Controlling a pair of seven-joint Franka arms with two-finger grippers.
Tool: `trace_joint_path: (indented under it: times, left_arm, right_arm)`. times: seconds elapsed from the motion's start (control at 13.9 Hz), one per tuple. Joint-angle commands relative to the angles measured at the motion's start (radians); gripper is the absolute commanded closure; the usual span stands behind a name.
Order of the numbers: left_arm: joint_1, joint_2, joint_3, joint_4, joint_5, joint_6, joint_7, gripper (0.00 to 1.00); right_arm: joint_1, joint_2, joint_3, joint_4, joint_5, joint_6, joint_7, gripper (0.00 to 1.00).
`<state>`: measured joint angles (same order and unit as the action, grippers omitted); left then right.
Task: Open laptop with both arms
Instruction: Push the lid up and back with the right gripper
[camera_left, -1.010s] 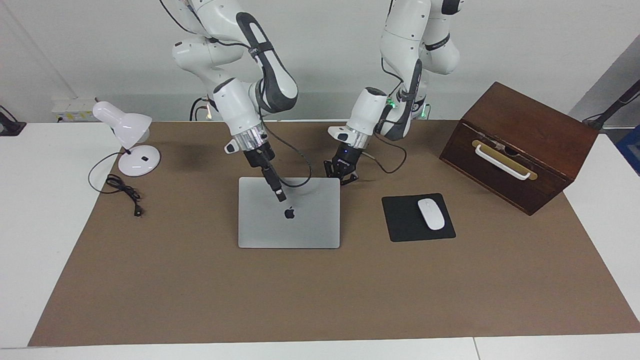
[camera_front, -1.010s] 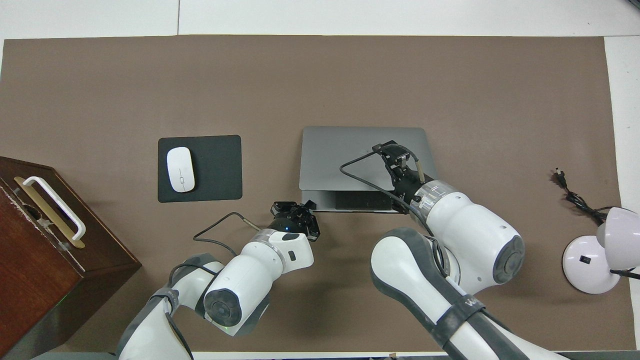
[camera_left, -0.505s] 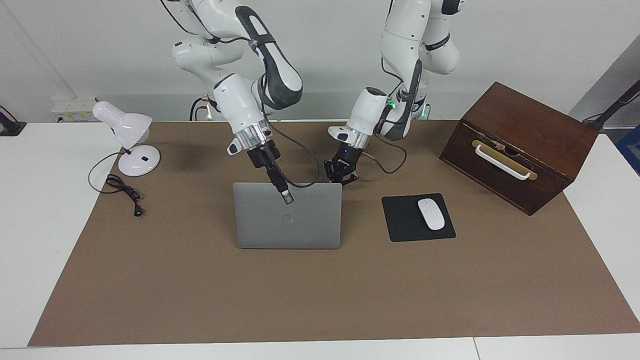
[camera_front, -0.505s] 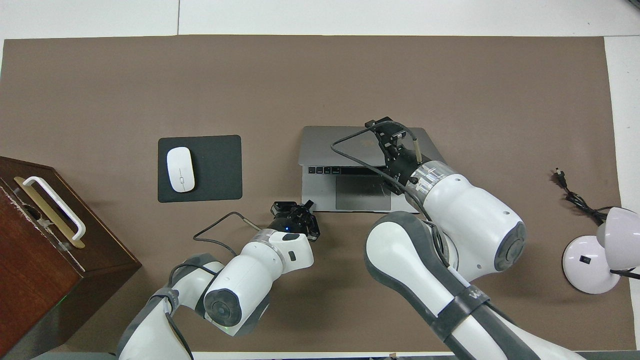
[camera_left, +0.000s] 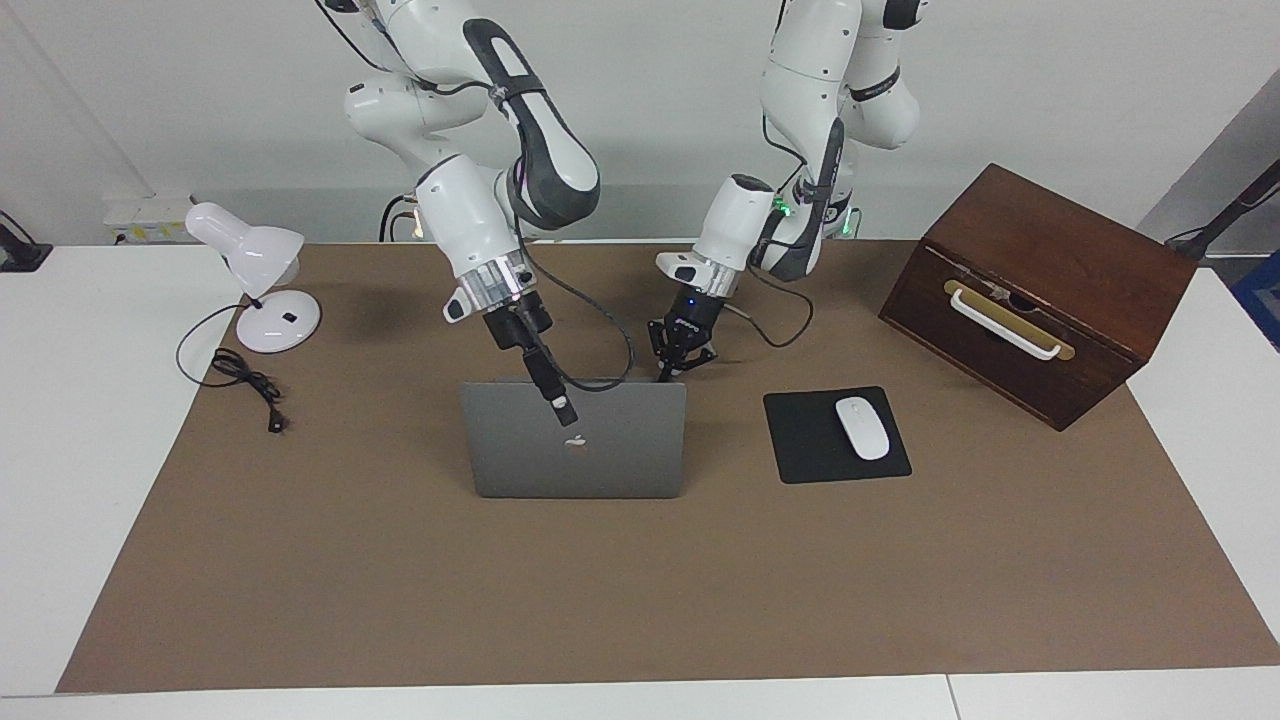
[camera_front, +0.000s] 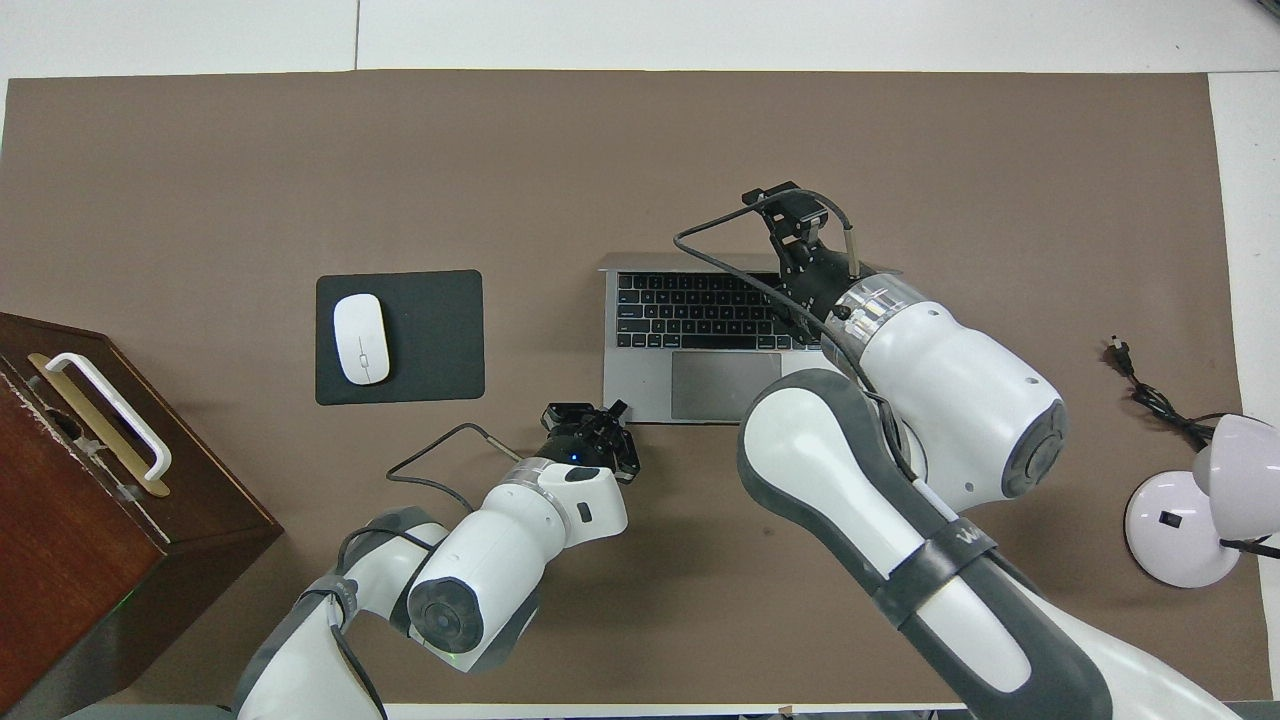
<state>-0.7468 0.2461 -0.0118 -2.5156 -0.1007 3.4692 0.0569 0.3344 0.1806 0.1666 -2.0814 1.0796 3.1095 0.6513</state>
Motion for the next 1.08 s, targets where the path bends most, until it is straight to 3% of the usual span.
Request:
trace_joint_path:
  times: [0.0, 0.29, 1.01]
  left_arm:
    - [0.003, 0.045, 0.007, 0.02, -0.016, 0.007, 0.031, 1.0]
    - [0.003, 0.045, 0.01, 0.02, -0.016, 0.007, 0.031, 1.0]
    - [0.003, 0.045, 0.01, 0.02, -0.016, 0.007, 0.031, 1.0]
  right_arm:
    - [-0.001, 0.059, -0.009, 0.09, 0.039, 0.012, -0.056, 0.0]
    - [-0.001, 0.074, -0.042, 0.138, 0.039, -0.031, -0.059, 0.0]
    - [-0.003, 0.198, -0.061, 0.285, 0.033, -0.034, -0.073, 0.0]
